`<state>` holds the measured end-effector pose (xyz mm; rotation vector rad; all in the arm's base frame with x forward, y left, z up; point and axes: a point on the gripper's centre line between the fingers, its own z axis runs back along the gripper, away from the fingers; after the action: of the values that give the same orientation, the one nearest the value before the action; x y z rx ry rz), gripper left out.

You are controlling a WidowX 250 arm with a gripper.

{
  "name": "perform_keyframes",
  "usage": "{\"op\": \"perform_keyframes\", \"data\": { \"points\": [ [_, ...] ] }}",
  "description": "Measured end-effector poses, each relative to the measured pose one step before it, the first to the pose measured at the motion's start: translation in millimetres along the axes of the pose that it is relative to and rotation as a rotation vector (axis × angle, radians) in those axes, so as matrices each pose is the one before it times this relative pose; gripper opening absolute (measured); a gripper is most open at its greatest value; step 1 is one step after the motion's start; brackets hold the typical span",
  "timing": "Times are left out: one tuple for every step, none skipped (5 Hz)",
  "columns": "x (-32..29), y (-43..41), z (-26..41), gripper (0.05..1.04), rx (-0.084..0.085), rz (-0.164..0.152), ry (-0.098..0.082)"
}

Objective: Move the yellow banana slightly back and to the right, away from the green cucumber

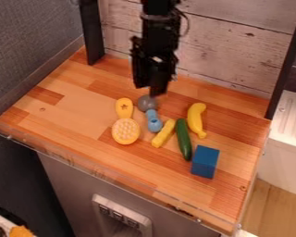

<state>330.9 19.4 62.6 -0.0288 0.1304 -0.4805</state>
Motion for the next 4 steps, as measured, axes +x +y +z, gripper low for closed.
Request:
{"op": "perform_keyframes", "data": {
  "points": [
    [8.07,-30.66,5.19,0.999,0.0106,-0.0974,-0.0034],
    [10.72,-15.27,4.78,1.001,-0.0053,0.0262,-0.0046],
    [10.20,-6.89,10.23,1.001,0.0021,0.1236,-0.0204],
    [4.04,-1.91,5.52,1.001,-0.0058,0.1616,-0.0124]
  ]
}}
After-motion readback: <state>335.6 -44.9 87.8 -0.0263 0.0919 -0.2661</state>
